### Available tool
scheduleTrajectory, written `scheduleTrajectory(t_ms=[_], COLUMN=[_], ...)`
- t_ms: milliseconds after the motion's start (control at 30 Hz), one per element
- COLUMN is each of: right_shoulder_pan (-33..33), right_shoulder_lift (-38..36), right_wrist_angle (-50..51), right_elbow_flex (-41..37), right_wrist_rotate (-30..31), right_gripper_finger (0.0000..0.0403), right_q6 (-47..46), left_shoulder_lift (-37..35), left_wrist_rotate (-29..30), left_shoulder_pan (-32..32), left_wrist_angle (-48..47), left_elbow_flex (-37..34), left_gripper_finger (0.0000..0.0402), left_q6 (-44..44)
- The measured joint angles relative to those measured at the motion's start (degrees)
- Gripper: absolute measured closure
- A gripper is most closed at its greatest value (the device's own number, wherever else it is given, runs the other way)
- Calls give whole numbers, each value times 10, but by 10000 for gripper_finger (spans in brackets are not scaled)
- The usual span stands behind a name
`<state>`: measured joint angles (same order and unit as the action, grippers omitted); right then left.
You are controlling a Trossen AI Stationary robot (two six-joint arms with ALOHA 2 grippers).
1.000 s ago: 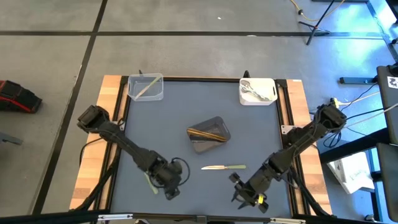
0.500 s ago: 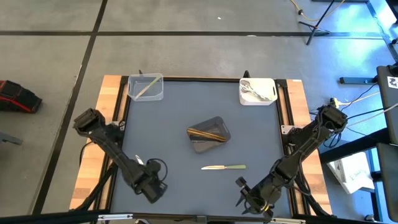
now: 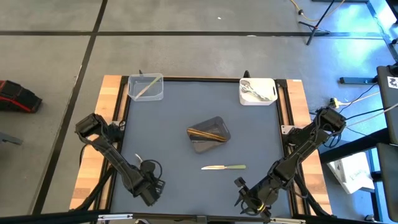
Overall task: Sort silverware by color (type)
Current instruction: Put the green table knife into the transparent bin
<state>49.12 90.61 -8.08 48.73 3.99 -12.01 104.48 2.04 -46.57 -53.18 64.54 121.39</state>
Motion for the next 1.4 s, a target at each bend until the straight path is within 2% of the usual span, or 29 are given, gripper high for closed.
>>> scheduleTrajectory(t_ms=[400, 667, 933, 1167, 1300, 1400], right_shoulder_pan=[0, 0, 0, 0, 0, 0], right_shoulder_lift=[0, 0, 0, 0, 0, 0], right_wrist_angle=[-21, -19, -17, -13, -7, -9], right_elbow_flex=[0, 0, 0, 0, 0, 0], right_wrist_rotate=[0, -1, -1, -1, -1, 0], right_gripper_finger=[249, 249, 249, 249, 249, 249], right_q6=[4, 5, 5, 5, 9, 23], left_shoulder_lift=[10, 11, 6, 7, 6, -3], left_wrist_rotate=[58, 30, 50, 97, 101, 127], left_shoulder_pan=[0, -12, -28, -35, -33, -32], left_wrist_angle=[5, 9, 38, 44, 35, 17], left_elbow_flex=[-4, -8, -34, -38, -37, -38], left_gripper_finger=[234, 239, 292, 350, 356, 354], left_q6=[-26, -78, -152, -246, -257, -259])
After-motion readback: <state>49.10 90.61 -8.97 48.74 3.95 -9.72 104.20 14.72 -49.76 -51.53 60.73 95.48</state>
